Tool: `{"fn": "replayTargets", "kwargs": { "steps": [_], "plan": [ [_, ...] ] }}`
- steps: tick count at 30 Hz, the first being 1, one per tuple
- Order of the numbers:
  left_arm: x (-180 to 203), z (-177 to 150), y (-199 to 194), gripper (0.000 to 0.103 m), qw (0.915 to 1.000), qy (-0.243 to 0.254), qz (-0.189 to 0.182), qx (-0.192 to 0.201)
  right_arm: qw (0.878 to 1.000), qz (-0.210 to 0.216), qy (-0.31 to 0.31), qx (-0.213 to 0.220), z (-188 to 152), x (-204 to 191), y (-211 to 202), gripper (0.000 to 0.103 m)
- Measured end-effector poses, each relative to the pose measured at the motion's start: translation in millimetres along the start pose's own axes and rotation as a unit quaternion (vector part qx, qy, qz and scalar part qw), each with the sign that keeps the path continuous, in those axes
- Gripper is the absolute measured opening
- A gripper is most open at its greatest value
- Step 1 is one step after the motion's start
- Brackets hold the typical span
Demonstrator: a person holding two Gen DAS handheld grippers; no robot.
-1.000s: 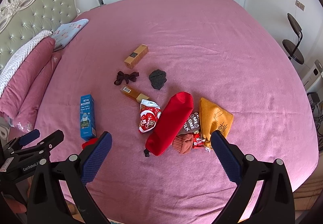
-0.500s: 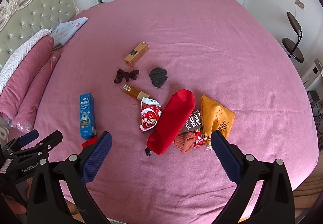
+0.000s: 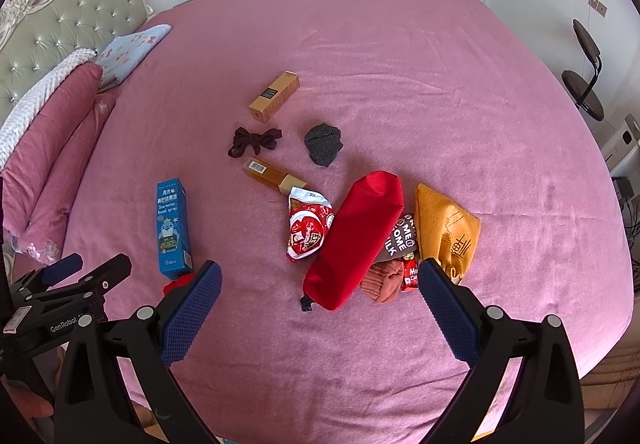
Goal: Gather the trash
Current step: 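Grasp the blue nasal spray box with the left tool while the right tool grasps the gold bottle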
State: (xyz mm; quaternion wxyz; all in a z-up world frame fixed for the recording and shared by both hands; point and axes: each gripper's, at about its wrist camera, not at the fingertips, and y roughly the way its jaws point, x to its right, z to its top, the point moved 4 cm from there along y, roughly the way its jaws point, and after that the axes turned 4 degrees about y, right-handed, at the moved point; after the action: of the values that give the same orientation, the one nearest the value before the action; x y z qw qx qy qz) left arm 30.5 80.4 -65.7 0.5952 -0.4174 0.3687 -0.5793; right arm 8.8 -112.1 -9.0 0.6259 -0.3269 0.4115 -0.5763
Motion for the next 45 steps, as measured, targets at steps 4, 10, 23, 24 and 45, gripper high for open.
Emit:
{"fn": "replayTargets", "kwargs": {
  "steps": [4,10,23,24,45],
  "plan": [
    [-8,4,19,0.099,0.9998,-0.013,0.001,-0.015,1.0,-0.001,-0.013,-0.015,3,-5,19,0.095],
    [-28,5,69,0.099,0.9972,-0.052,0.01,-0.053,0.999,0.009,-0.031,-0.038,11,-13,56,0.095],
    [-63,2,176,0.099,0.9822,-0.122,0.036,-0.138,0.993,0.024,-0.076,-0.086,34,-28,135,0.095],
    [-65,2,182,0.097,0.9813,-0.123,0.039,-0.143,0.993,0.025,-0.077,-0.088,36,-28,139,0.095],
    [-69,40,186,0.046,0.984,-0.115,-0.02,-0.134,0.975,0.07,-0.153,-0.146,81,-71,239,0.081]
  ]
}}
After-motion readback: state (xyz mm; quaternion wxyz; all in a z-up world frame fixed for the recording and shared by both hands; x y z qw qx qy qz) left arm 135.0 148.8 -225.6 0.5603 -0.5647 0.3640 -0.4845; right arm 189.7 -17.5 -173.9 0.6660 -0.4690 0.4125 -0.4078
